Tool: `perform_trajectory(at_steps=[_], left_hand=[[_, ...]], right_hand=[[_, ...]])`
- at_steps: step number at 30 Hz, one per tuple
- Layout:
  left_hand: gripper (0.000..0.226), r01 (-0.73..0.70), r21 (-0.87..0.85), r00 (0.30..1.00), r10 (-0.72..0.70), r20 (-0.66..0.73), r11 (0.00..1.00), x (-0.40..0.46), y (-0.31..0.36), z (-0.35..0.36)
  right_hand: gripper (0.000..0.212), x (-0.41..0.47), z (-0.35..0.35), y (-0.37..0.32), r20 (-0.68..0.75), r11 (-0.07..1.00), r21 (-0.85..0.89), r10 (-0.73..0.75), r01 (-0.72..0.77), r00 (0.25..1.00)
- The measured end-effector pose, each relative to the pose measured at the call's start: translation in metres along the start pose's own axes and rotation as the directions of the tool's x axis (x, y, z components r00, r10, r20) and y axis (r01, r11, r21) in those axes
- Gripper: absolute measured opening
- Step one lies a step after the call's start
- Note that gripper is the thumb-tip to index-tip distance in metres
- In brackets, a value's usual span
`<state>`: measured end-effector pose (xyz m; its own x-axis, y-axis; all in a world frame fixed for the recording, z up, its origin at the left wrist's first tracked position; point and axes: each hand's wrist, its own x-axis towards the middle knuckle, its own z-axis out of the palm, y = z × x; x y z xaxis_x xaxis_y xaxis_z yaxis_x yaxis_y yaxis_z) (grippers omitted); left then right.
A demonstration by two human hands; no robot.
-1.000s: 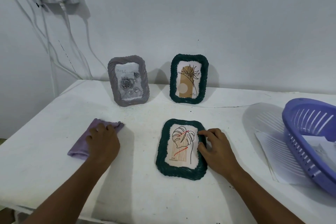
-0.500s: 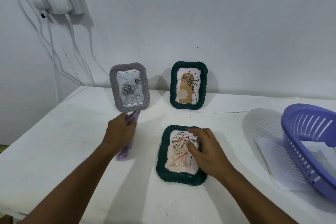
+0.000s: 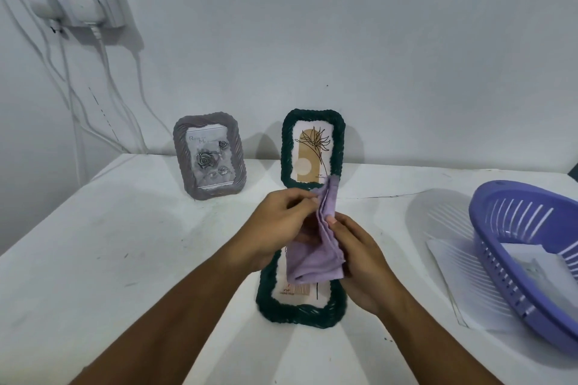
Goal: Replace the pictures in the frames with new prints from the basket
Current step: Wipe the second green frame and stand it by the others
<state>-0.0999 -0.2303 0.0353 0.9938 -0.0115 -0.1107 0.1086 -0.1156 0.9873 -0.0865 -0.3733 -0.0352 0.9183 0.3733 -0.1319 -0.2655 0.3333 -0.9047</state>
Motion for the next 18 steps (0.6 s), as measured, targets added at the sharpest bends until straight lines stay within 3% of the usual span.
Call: perform_trajectory(at_steps=[3, 5, 6, 8, 10, 12, 14, 16, 18], left_hand=[[0.017, -0.084, 0.039, 0.996, 0.084, -0.005, 0.996, 0.002, -0.005, -0.005], [0.015, -0.183, 0.301, 0.980, 0.199, -0.021, 0.936, 0.005, -0.025, -0.021], [0.018, -0.212, 0.480, 0.970, 0.241, 0.001, 0.851, 0.006, -0.040, -0.031], [0.043, -0.214, 0.738, 0.972, 0.214, 0.096, 0.640, 0.006, -0.072, -0.052], [0.067, -0.170, 0.822, 0.984, 0.136, 0.114, 0.544, 0.004, -0.103, -0.068], [0.073, -0.163, 0.842, 0.986, 0.117, 0.120, 0.514, 0.002, -0.123, -0.077], [0.070, -0.208, 0.860, 0.977, 0.143, 0.158, 0.467, 0.002, -0.134, -0.081], [0.065, -0.241, 0.869, 0.969, 0.150, 0.194, 0.432, 0.003, -0.138, -0.083], [0.064, -0.261, 0.874, 0.964, 0.156, 0.215, 0.410, 0.005, -0.142, -0.085]], right_hand=[[0.029, -0.001, -0.010, 0.000, -0.041, 0.986, 0.162, 0.052, -0.044, 0.998], [0.027, -0.001, -0.019, -0.011, -0.061, 0.974, 0.227, 0.040, -0.025, 0.997], [0.019, 0.000, -0.023, -0.018, -0.034, 0.981, 0.192, 0.036, -0.029, 0.999], [0.021, 0.002, -0.031, -0.034, -0.043, 0.999, -0.011, -0.037, 0.037, 0.998], [0.025, 0.006, -0.034, -0.045, -0.142, 0.923, -0.378, -0.136, 0.073, 0.981], [0.028, 0.010, -0.030, -0.045, -0.107, 0.704, -0.709, -0.163, 0.039, 0.981], [0.034, 0.012, -0.025, -0.032, 0.060, 0.422, -0.902, -0.090, 0.093, 0.994], [0.042, 0.014, -0.021, -0.009, 0.192, 0.122, -0.975, 0.022, 0.188, 0.981], [0.048, 0.014, -0.017, 0.008, 0.255, -0.149, -0.955, 0.034, 0.257, 0.966]])
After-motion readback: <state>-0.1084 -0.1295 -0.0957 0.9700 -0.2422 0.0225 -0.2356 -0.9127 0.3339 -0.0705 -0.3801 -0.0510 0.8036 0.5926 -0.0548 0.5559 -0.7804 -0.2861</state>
